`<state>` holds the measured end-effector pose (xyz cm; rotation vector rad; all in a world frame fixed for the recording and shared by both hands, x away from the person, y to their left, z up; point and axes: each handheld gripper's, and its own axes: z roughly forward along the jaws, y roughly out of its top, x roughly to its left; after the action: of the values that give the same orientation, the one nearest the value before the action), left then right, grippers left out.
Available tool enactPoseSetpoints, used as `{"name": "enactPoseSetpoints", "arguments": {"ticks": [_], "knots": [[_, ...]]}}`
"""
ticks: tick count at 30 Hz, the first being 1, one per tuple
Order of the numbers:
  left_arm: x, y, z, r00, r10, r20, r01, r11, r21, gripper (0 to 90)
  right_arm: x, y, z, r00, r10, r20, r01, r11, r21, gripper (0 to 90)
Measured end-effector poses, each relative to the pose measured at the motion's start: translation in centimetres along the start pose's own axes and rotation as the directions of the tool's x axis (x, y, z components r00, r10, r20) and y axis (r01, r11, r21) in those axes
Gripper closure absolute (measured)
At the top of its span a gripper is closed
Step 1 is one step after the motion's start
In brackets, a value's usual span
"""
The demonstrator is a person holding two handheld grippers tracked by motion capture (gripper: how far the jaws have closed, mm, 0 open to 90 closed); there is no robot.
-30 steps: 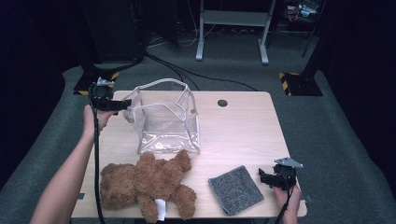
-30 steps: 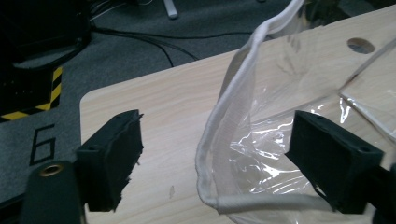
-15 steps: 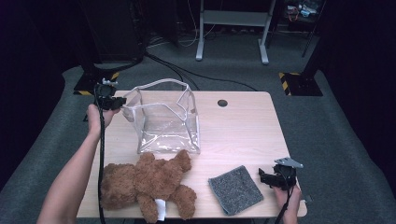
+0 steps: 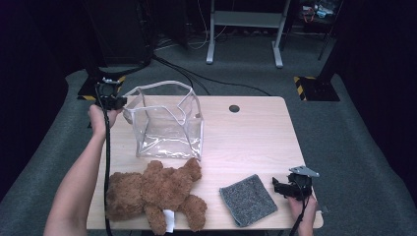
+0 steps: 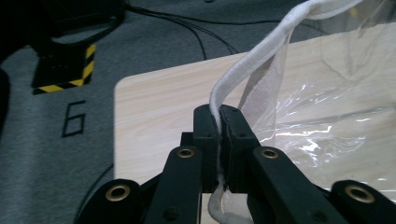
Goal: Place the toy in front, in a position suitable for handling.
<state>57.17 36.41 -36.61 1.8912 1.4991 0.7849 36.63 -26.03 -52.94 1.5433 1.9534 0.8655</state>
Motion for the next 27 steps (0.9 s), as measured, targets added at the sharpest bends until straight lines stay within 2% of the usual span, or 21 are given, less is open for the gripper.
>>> {"name": "enactPoseSetpoints", "arguments": {"ticks": [3,4,5,6,8,11,13,14,15,17,21,23,27], "knots": [[0.5,-0.2,0.1,0.9999,-0.014,0.009,0.014,0.9999,-0.008,83.9,0.0,0.0,0.0,1.0000,0.000,0.000,0.000,1.000,0.000,11.8],[0.8,-0.2,0.0,0.9998,-0.018,0.009,0.018,0.9998,-0.011,80.2,0.0,0.0,0.0,1.0000,0.000,0.000,0.000,1.000,0.000,11.8],[0.8,-0.2,-0.2,0.9998,-0.018,-0.003,0.018,0.9998,-0.014,70.6,0.0,0.0,0.0,1.0000,0.000,0.000,0.000,1.000,0.000,11.8],[0.9,-0.2,-0.6,0.9997,-0.019,0.017,0.020,0.9994,-0.028,66.3,0.0,0.0,0.0,1.0000,0.000,0.000,0.000,1.000,0.000,11.8],[0.8,0.0,-1.5,0.9996,-0.016,0.022,0.017,0.9981,-0.059,55.9,0.0,0.0,0.0,1.0000,0.000,0.000,0.000,1.000,0.000,11.8],[0.0,0.3,-3.0,0.9991,0.017,0.040,-0.013,0.9947,-0.102,41.3,0.0,0.0,0.0,1.0000,0.000,0.000,0.000,1.000,0.000,11.8],[-0.5,0.5,-3.4,0.9982,0.027,0.053,-0.021,0.9932,-0.114,35.6,0.0,0.0,0.0,1.0000,0.000,0.000,0.000,1.000,0.000,11.8],[-1.7,0.8,-4.2,0.9954,0.055,0.078,-0.043,0.9882,-0.147,32.3,0.0,0.0,0.0,1.0000,0.000,0.000,0.000,1.000,0.000,11.8],[-2.3,0.9,-4.5,0.9928,0.074,0.095,-0.059,0.9861,-0.155,30.5,0.0,0.0,0.0,1.0000,0.000,0.000,0.000,1.000,0.000,11.8],[-3.7,1.2,-4.9,0.9850,0.110,0.133,-0.089,0.9842,-0.153,28.9,0.0,0.0,0.0,1.0000,0.000,0.000,0.000,1.000,0.000,11.8],[-6.7,1.4,-5.1,0.9629,0.171,0.209,-0.141,0.9783,-0.151,28.1,0.0,0.0,0.0,1.0000,0.000,0.000,0.000,1.000,-0.001,11.8],[-8.0,1.5,-5.1,0.9491,0.195,0.247,-0.161,0.9754,-0.150,26.4,0.0,0.0,0.0,1.0000,0.000,0.001,0.000,1.000,-0.001,11.8],[-10.1,1.4,-5.1,0.9247,0.236,0.299,-0.204,0.9697,-0.134,20.2,0.0,0.0,0.0,1.0000,0.000,0.001,0.000,1.000,0.000,11.8]]}}
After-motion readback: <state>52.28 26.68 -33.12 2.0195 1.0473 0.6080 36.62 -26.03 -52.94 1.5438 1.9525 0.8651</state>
